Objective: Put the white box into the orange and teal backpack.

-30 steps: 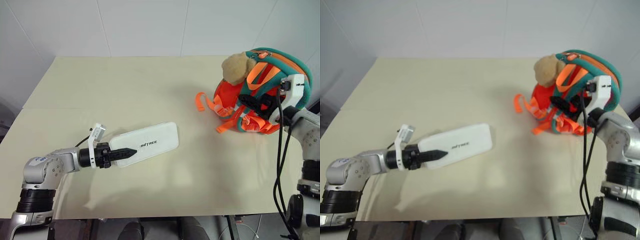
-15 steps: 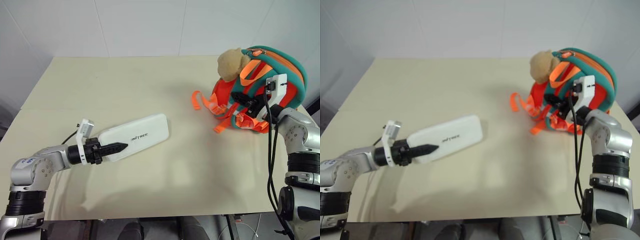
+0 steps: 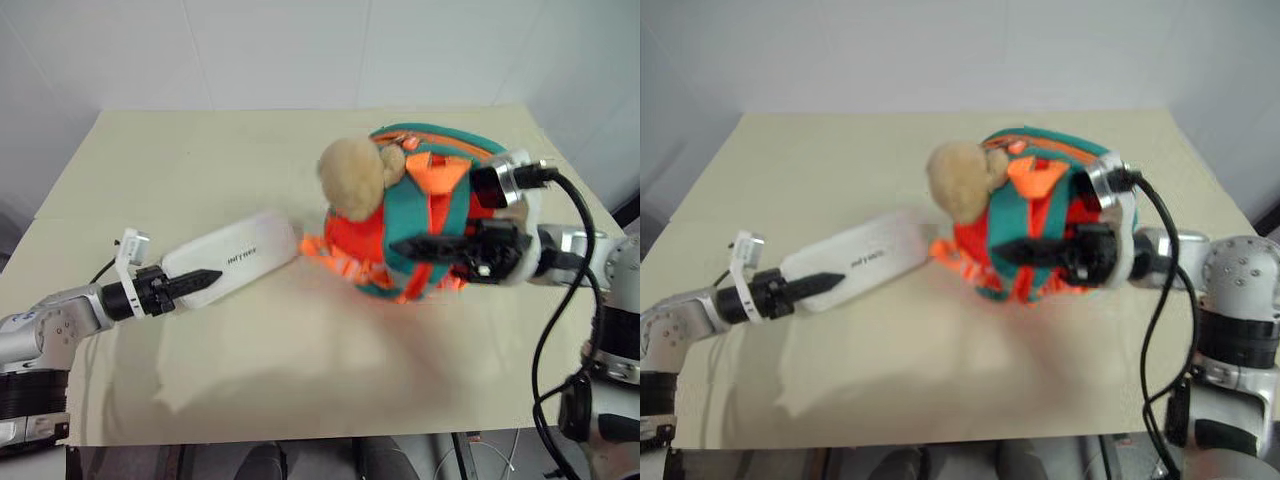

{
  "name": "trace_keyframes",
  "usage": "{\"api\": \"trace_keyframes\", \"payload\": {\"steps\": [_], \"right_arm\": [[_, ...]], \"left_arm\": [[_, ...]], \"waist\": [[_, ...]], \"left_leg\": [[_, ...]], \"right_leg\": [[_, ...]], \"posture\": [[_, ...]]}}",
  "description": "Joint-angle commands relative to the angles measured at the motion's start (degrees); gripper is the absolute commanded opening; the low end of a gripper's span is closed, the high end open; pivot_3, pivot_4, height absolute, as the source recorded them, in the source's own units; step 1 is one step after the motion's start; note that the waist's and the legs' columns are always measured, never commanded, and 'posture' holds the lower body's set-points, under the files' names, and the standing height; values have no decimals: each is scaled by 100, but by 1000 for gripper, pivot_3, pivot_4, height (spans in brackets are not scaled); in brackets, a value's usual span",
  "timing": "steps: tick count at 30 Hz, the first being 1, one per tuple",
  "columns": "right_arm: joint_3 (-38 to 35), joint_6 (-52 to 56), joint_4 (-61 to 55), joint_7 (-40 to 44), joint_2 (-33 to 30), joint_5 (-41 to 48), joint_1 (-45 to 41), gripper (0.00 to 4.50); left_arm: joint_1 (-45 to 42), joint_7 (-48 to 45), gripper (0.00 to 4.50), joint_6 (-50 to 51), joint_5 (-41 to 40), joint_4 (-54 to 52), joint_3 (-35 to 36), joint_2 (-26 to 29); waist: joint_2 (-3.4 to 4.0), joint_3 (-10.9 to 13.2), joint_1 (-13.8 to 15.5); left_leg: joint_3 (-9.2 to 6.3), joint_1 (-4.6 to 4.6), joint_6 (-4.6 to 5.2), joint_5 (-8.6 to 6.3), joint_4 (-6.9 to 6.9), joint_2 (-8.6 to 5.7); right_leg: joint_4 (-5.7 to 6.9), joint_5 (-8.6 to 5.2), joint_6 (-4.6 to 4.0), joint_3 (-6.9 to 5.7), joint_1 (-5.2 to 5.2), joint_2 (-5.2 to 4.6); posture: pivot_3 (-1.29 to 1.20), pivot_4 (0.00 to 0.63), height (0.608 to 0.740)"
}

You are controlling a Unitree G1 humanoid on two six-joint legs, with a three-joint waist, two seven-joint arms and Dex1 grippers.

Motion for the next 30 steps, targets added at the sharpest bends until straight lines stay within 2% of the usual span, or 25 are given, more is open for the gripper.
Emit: {"api": "trace_keyframes", "payload": {"steps": [1,4,7,10,16,22,25,30], "right_arm": [[-37,303,-192,83,-608,816,231,543],[90,303,-225,239,-1202,1038,593,543],[198,303,-294,589,-1749,900,1075,543],[313,227,-151,846,-1935,509,1207,543],[584,-173,-69,1077,-1657,77,901,543],[789,-377,-189,973,-1196,-75,808,543],[903,-561,-140,999,-1055,-320,846,543],[1081,-755,-120,1079,-905,-612,858,543]], "left_arm": [[89,-44,1248,-203,-25,-43,244,1],[267,5,1248,-308,3,-128,319,-20],[487,51,1248,-375,-109,-436,485,-74],[732,-1,1248,-431,-227,-772,604,-136],[854,125,1248,-350,-721,-1621,935,-411],[538,461,1248,-58,-1553,-2391,1213,-405],[31,1104,1248,401,-2983,-2370,1744,-463],[-231,1145,1248,797,-3560,-2562,1507,-91]], "waist": [[0,0,14],[0,0,22],[0,0,30],[0,0,34],[0,0,42],[-2,-1,43],[-6,-3,38],[-9,-6,8]], "left_leg": [[6,-3,-1,0,3,-2],[15,-23,-4,-7,22,-2],[19,-43,-2,-27,56,7],[30,-48,18,-46,73,9],[33,-42,25,-50,91,10],[28,-41,21,-47,94,13],[27,-43,21,-47,96,13],[29,-37,21,-47,96,13]], "right_leg": [[-2,0,0,-9,-3,-5],[-14,0,0,-45,-6,-16],[-16,-1,-2,-83,-7,-14],[-16,-2,-4,-109,-1,-20],[-13,2,-10,-113,2,-18],[11,3,-14,-117,2,-13],[11,3,-13,-117,1,-14],[16,3,-13,-117,2,-10]], "posture": [[0,150,740],[0,150,740],[0,150,740],[0,150,740],[0,150,740],[0,150,740],[0,150,740],[0,150,740]]}}
